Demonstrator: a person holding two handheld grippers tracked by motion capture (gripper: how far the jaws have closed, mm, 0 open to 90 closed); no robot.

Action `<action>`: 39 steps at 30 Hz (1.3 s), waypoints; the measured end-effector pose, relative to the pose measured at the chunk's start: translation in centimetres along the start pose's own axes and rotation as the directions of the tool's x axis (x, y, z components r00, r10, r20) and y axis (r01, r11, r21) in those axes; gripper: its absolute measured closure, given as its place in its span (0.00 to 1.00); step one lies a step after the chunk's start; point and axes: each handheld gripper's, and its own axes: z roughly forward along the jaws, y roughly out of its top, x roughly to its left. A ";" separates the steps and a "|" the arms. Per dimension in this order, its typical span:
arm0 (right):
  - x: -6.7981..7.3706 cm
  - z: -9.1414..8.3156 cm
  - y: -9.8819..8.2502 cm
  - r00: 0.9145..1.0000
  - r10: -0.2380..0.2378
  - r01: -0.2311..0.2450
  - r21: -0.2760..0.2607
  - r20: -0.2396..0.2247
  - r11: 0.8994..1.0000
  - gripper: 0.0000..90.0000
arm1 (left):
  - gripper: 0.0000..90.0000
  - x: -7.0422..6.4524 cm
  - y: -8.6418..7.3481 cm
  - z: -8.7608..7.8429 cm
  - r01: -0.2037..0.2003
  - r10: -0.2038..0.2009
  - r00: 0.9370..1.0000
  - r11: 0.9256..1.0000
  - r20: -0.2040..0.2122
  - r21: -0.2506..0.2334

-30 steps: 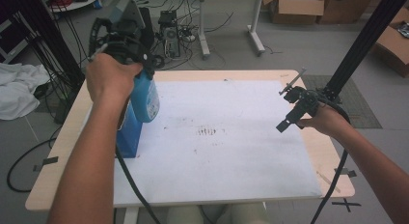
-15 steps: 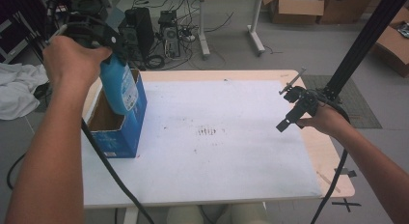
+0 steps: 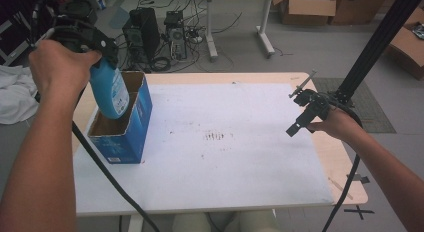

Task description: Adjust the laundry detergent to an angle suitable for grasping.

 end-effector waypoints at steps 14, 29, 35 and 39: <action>-0.1 0.1 0.0 1.000 0.008 -0.008 0.006 -0.002 1.000 0.23 | 0.42 1.7 -1.0 4.6 -0.002 0.002 1.000 1.000 -0.020 -0.005; -0.4 0.9 -0.2 1.000 0.024 -0.024 0.021 -0.002 0.999 0.23 | 0.42 1.9 -3.1 11.8 -0.007 0.008 1.000 0.999 -0.023 0.049; -0.4 0.8 -0.1 1.000 0.025 -0.025 0.023 0.001 0.999 0.23 | 0.42 2.0 -4.0 14.3 0.002 -0.001 1.000 0.997 -0.003 0.078; -0.4 0.9 -0.1 1.000 0.024 -0.024 0.023 0.003 0.999 0.23 | 0.42 1.9 -4.4 15.4 -0.001 0.001 1.000 0.996 0.003 0.094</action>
